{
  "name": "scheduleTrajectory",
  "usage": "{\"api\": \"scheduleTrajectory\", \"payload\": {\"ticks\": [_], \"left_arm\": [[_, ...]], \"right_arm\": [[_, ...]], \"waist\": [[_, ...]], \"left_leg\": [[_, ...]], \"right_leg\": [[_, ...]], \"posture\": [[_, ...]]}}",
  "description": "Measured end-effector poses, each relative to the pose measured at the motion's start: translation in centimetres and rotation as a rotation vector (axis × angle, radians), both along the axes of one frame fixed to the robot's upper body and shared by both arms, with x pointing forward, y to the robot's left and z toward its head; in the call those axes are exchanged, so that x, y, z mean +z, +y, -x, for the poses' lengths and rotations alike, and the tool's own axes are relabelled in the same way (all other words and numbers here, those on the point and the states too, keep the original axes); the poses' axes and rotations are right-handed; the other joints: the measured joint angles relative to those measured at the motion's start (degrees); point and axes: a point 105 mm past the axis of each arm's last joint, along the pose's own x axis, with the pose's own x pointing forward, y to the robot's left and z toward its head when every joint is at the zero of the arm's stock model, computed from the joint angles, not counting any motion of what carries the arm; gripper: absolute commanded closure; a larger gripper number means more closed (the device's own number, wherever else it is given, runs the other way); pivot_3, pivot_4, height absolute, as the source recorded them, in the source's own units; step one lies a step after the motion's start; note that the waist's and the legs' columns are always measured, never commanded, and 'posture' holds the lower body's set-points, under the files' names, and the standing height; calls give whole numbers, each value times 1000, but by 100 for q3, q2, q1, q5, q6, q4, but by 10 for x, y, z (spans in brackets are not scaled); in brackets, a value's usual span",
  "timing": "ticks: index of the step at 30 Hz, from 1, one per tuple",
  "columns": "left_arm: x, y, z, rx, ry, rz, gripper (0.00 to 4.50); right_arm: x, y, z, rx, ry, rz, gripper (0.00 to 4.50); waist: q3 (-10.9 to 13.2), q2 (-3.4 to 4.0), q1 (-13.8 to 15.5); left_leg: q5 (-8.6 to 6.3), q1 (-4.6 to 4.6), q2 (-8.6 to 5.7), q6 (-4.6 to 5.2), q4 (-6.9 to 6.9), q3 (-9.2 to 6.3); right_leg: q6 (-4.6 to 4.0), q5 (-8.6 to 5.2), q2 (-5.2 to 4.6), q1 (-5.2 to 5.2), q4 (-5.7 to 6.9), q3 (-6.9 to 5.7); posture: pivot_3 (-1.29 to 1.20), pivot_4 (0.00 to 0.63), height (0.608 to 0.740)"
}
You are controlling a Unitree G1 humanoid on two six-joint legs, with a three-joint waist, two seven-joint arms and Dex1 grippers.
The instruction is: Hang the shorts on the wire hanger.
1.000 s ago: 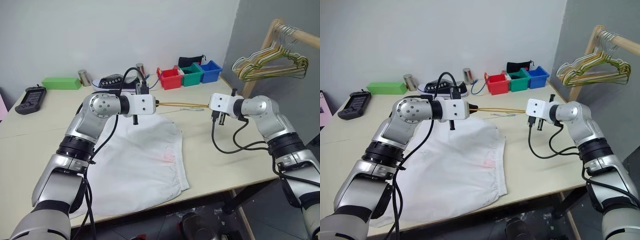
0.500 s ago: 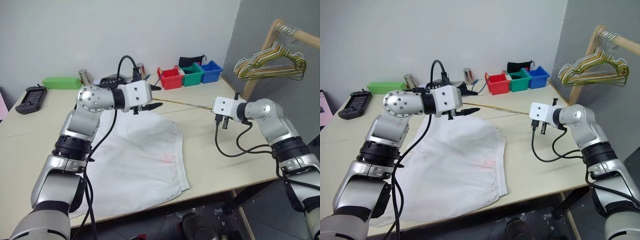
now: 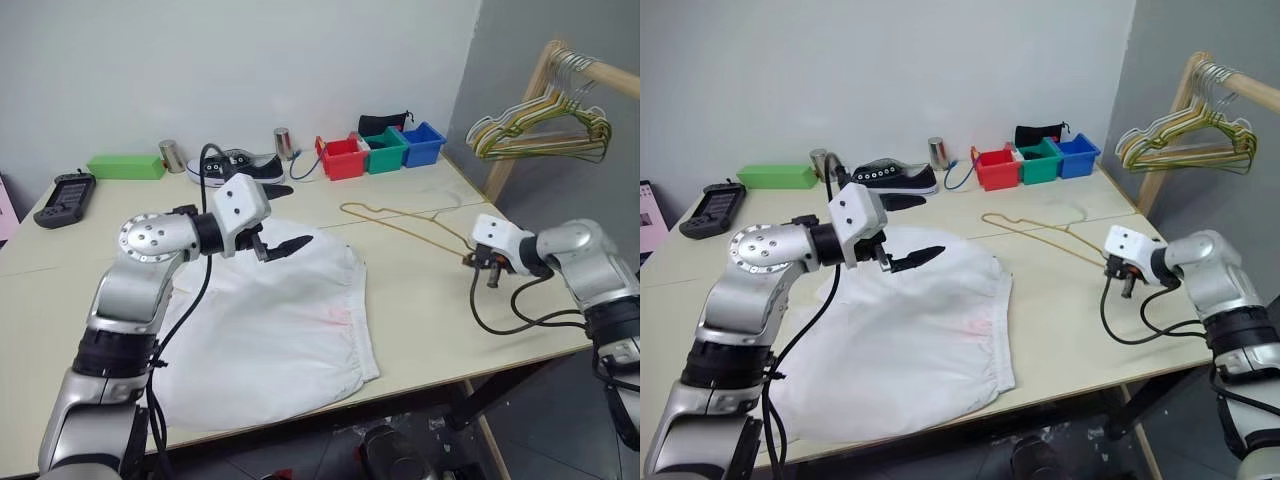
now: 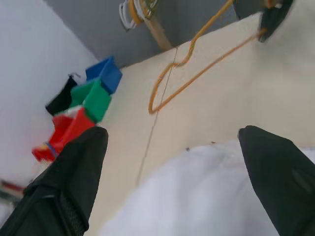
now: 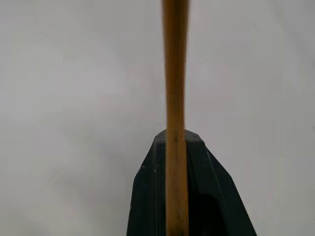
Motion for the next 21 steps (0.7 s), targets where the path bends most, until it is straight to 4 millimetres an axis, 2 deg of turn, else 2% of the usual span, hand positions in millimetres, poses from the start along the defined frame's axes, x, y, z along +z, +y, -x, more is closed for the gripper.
{"api": "scheduleTrajectory", "payload": {"ticks": [1, 4, 5, 8, 13, 16, 21], "left_arm": [[-16, 1, 12, 4, 83, 28, 10], [-49, 1, 36, 29, 270, 88, 10], [-54, 0, 44, 32, 308, 109, 10], [-57, -7, 60, 33, 344, 139, 10], [-74, -15, 92, 31, 425, 139, 10], [-72, -18, 96, 38, 422, 146, 10], [-69, -16, 91, 65, 375, 121, 10]], "right_arm": [[-7, -4, 21, -31, 156, -78, 4500], [-11, -10, 59, -105, 404, -201, 4500], [-12, -11, 70, -134, 472, -236, 4500], [-18, -9, 92, -217, 615, -328, 4500], [-48, -8, 138, -323, 857, -402, 4500], [-49, -3, 149, -344, 914, -427, 4500], [-45, 8, 149, -370, 940, -478, 4500]], "waist": [[-1, 1, 5], [8, -5, 46], [13, -14, 67], [25, -35, 123], [59, -55, 188], [68, -62, 187], [73, -69, 192]], "left_leg": [[-2, 4, 2, -1, 0, 1], [-4, -2, 2, -3, 0, 1], [-5, 2, 3, -4, 0, 1], [-26, 10, 6, -38, 1, 1], [-29, 11, 2, -43, 5, 4], [-32, 13, 4, -47, 8, 3], [-36, -5, 8, -54, 6, -4]], "right_leg": [[-1, -10, 0, 4, 2, 0], [-7, -16, 0, -2, 4, -3], [-41, -35, 0, 0, 3, -4], [-52, -42, -1, 7, -4, -7], [-54, -43, -10, 2, -13, -7], [-54, -43, -12, -13, -31, -14], [-54, -43, -12, -13, -66, -28]], "posture": [[-285, 66, 740], [-271, 70, 740], [-263, 71, 740], [-245, 79, 740], [-242, 81, 740], [-234, 80, 740], [-227, 69, 740]]}}
